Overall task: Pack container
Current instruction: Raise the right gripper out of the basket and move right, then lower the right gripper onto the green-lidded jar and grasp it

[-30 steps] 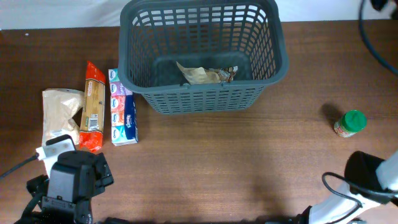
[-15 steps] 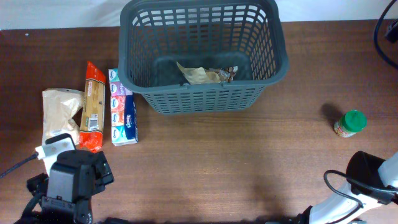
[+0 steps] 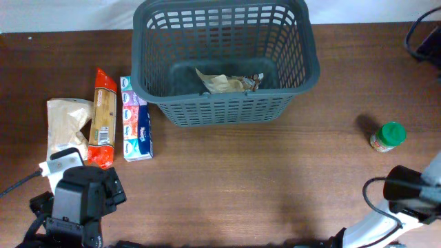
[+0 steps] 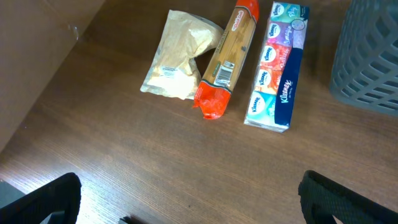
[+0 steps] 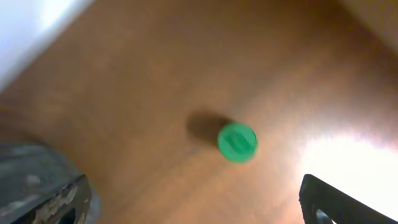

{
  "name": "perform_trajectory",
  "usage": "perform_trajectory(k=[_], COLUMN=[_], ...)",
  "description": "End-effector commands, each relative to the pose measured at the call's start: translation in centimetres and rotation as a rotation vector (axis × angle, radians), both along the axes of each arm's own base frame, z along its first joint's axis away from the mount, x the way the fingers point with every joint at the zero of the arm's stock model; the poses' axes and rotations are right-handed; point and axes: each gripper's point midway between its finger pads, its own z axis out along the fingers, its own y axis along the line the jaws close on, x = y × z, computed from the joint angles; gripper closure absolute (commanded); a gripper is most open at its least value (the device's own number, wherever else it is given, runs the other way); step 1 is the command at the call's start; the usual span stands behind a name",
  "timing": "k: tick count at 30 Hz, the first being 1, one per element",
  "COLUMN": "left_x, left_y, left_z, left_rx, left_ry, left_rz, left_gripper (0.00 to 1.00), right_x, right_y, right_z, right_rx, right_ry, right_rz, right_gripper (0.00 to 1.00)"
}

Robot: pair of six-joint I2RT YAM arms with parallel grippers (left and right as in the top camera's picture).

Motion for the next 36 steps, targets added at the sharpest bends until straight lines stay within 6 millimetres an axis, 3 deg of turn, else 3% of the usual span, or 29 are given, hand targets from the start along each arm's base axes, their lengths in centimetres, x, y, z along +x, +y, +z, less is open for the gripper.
perform_trajectory(k=[1, 6, 10, 15, 20, 22, 29, 36], left_x=[0.1, 0.1, 0.1, 0.0, -0.4, -0.4, 0.3, 0.3], left_y=[-0.2, -0.2, -0.2, -0.2, -0.1, -0.1, -0.2, -0.3], left_z=[0.3, 0.2, 0.2, 0.2, -0.1, -0.1, 0.4, 0.4], left_rx=[-0.018, -0.018, -0.018, -0.018, -0.01, -0.01, -0.02, -0.021], left_ry=[-0.014, -0.012, -0.012, -0.011, 0.016, 0.015, -0.023, -0.026], left_rz=[0.001, 0.0, 0.0, 0.0, 0.001, 0.001, 0.001, 0.0], left_gripper=[0.0, 0.0, 0.0, 0.0, 0.0, 0.0, 0.0, 0.01], right_x=[0.0, -0.1, 0.7, 0.9, -1.1, -2.8, -3.9, -2.9], right_y=[-1.4, -1.3, -1.7, -3.1, -5.5, -6.1, -4.8, -3.7], right_z=[-5.2, -9.8, -11.6, -11.6, -11.8, -12.0, -14.0, -19.2], right_rx=[0.038, 0.103, 0.103, 0.102, 0.126, 0.146, 0.176, 0.176], right_ry=[0.137, 0.215, 0.216, 0.18, 0.194, 0.234, 0.326, 0.368], right_rz=[-0.118, -0.205, -0.206, -0.257, -0.337, -0.37, -0.347, -0.258], right_gripper=[0.01, 0.01, 0.01, 0.01, 0.01, 0.01, 0.01, 0.01])
